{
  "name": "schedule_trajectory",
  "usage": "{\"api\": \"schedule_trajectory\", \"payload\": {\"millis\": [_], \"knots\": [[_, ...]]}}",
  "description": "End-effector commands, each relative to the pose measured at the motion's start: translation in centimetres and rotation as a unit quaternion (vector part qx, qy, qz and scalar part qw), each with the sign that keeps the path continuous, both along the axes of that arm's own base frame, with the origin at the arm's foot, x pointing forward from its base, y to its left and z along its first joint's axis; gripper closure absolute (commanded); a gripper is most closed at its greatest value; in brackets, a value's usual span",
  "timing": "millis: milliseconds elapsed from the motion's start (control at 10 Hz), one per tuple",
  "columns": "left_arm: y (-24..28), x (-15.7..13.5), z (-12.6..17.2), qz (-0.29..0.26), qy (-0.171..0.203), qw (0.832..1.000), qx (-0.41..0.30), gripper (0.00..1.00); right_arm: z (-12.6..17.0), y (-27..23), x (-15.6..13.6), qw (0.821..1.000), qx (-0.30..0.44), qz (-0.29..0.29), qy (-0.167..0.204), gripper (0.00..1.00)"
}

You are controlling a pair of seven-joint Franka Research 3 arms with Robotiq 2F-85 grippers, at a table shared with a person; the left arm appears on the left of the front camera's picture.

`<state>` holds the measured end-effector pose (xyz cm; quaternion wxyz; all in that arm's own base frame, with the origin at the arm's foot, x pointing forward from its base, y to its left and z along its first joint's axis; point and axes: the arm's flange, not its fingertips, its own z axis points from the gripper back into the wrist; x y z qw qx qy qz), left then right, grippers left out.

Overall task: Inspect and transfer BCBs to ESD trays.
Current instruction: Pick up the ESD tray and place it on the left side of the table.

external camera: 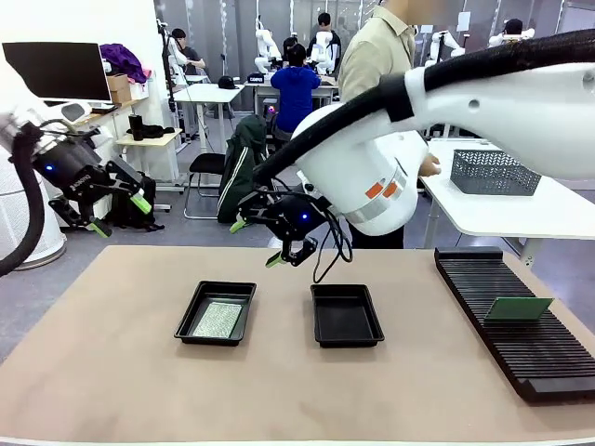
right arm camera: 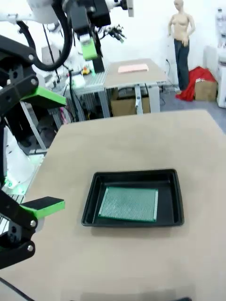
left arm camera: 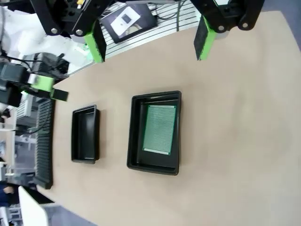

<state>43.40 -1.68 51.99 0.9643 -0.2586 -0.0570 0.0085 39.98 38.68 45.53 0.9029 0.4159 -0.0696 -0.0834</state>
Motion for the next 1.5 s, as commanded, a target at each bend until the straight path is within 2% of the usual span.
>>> {"api": "schedule_trajectory", "payload": {"millis": [0,300,500,900,1300,1400], "knots": [[-2.2,0.8,-0.6,-0.020,-0.008,0.998,0.051,0.00,-2.3,-3.0,-1.0,0.999,0.041,0.004,-0.011,0.00],[-5.7,1.5,-2.2,-0.038,-0.017,0.993,0.110,0.00,-3.3,-5.1,-1.5,0.997,0.079,0.002,-0.017,0.00],[-7.8,1.8,-3.6,-0.044,-0.014,0.989,0.138,0.00,-4.0,-6.2,-1.7,0.997,0.076,0.018,-0.013,0.00],[-11.7,2.2,-6.3,-0.053,-0.007,0.985,0.163,0.00,-4.8,-8.8,-2.5,0.998,0.056,0.041,-0.008,0.00],[-13.9,2.6,-8.7,-0.035,-0.003,0.983,0.179,0.00,-4.8,-10.5,-2.5,0.997,0.046,0.054,-0.005,0.00],[-14.2,2.8,-9.2,-0.035,-0.003,0.981,0.189,0.00,-4.9,-9.1,-2.5,0.998,0.049,0.033,-0.001,0.00]]}}
